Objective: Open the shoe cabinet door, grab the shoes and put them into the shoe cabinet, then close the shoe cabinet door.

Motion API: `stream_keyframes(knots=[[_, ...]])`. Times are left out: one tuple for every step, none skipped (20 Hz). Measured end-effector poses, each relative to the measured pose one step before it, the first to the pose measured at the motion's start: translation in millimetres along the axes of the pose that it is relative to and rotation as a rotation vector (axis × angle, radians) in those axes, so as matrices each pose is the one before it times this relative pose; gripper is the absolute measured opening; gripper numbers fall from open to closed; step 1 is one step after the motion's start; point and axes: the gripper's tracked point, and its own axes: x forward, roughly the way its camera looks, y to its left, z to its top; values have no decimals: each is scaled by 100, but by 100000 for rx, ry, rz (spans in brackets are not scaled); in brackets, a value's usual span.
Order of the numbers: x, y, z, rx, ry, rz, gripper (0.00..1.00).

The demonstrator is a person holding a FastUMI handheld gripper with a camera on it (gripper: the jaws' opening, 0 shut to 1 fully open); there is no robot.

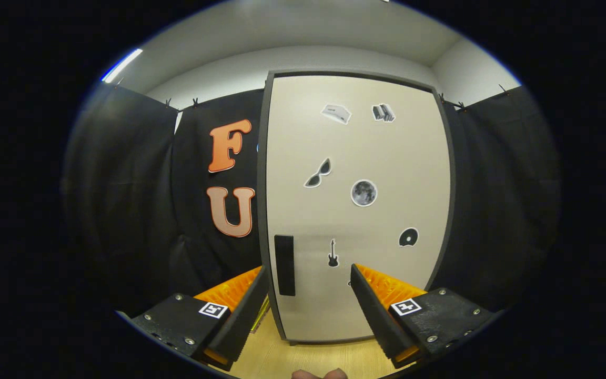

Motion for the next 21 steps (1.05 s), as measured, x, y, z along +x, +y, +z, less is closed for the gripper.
stream_keyframes(knots=[[-1033,-508,485,183,-749,-1027,97],[-954,-579,493,-39,-1186,-1266,97],[-829,-610,582,63,-1093,-1074,97],[-848,-512,422,302,-948,-480,97],[-790,-584,452,446,-830,-535,97],[-667,-667,464,397,-1128,-730,97],[-591,-706,356,359,-895,-451,97],[-668,-632,270,403,-609,-177,97],[-678,-721,247,336,-310,-27,97],[-732,-691,221,235,-376,287,97],[-775,-825,253,-338,-787,227,97],[-839,-1120,246,-562,-975,-291,97],[-859,-1091,119,-505,-332,-393,97],[-1145,-1253,-204,-670,910,-530,97],[-1146,-1231,-201,17,598,-481,97],[-951,-1137,110,358,-296,-743,97],[-906,-1111,-220,28,280,-953,97],[-960,-1154,-421,21,509,-1305,97],[-852,-802,-187,-276,146,-577,97],[-902,-693,110,-335,-906,-368,97],[-698,-703,295,149,-1490,-552,97]])
